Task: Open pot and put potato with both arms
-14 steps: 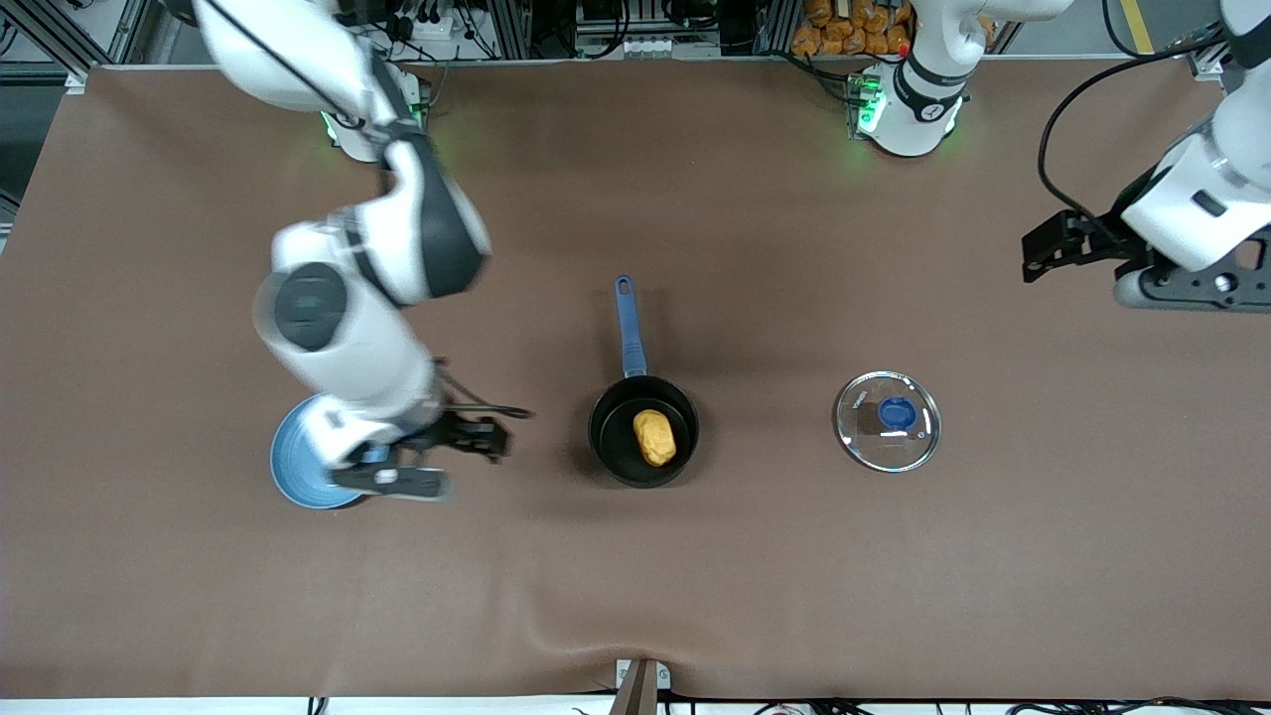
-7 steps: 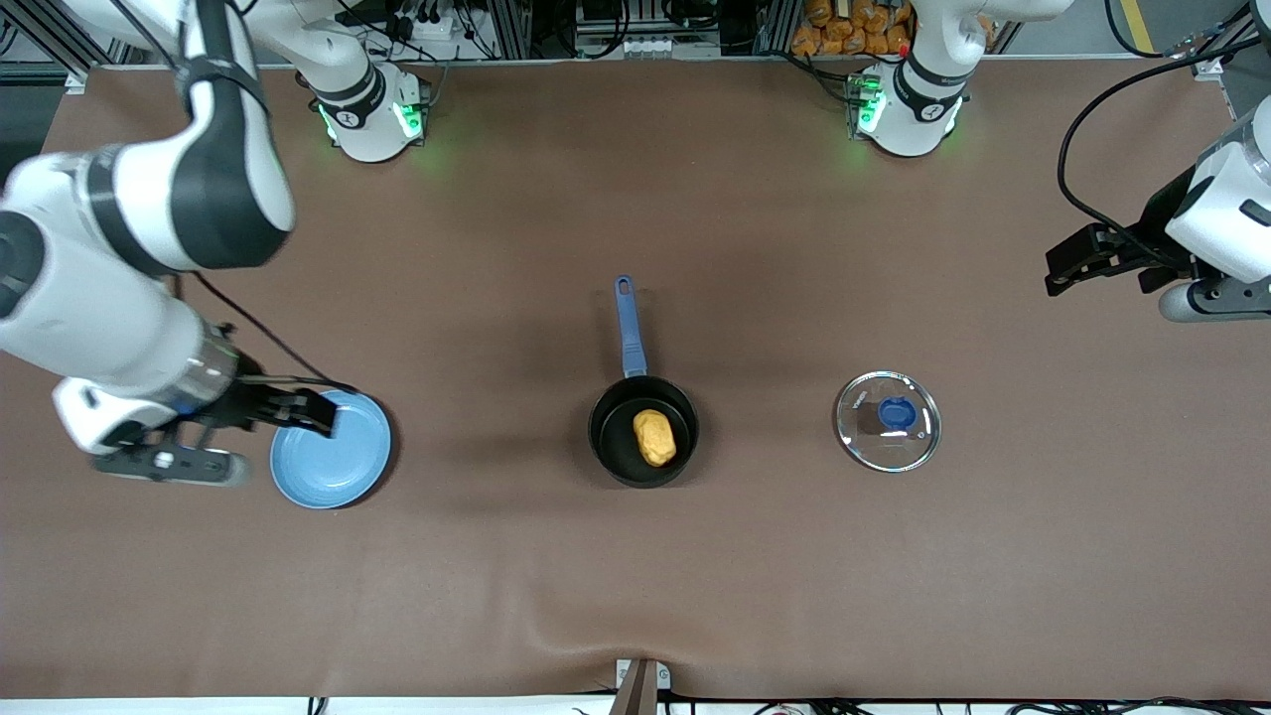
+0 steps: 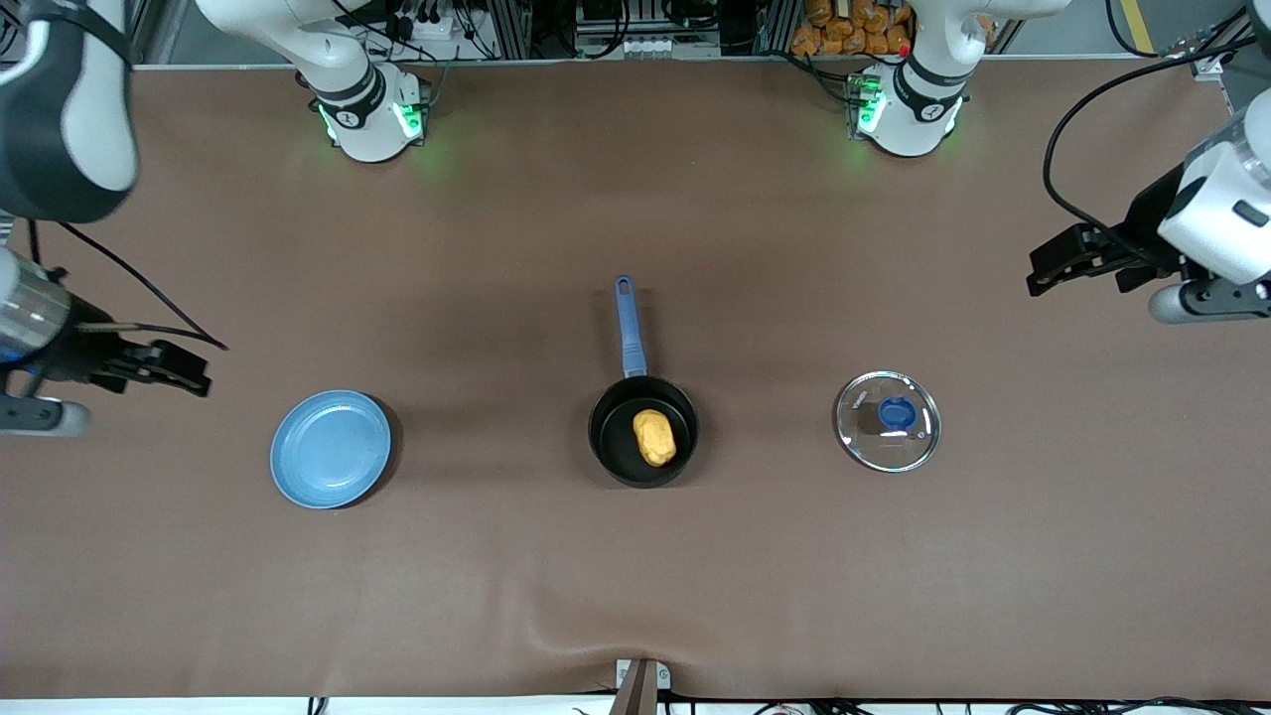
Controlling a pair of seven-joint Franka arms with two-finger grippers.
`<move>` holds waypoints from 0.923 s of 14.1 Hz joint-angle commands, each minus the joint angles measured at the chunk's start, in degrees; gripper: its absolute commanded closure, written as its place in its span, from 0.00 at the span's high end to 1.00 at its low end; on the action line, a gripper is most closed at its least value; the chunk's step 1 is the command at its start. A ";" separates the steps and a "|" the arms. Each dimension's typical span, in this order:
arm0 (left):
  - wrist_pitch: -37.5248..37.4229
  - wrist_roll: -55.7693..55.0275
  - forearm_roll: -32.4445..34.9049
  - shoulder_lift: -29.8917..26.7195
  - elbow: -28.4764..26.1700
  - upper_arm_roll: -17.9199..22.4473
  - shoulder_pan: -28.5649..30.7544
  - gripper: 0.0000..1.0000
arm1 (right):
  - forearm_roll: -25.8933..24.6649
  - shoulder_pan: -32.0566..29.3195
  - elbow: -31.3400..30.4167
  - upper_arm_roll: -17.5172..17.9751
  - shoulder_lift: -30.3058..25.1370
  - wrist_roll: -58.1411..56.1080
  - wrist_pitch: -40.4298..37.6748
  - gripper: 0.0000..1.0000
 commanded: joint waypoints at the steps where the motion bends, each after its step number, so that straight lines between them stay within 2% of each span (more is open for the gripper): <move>1: -1.03 0.02 -0.78 -1.72 0.09 -2.30 3.96 1.00 | -0.77 -1.75 -4.74 1.04 -5.06 -0.89 0.89 1.00; 3: -1.03 0.55 -0.60 -1.81 0.01 -3.44 5.46 1.00 | -1.21 -2.46 -7.55 0.95 -7.69 -1.94 1.15 1.00; 7: -1.03 0.20 0.36 -2.25 -0.08 -3.62 4.85 1.00 | -2.35 -2.55 -12.03 0.95 -11.13 -2.03 3.43 1.00; 13: -1.03 0.11 0.37 -2.43 0.09 -3.62 4.76 1.00 | -3.85 -2.02 -12.65 1.12 -12.80 -1.42 3.52 1.00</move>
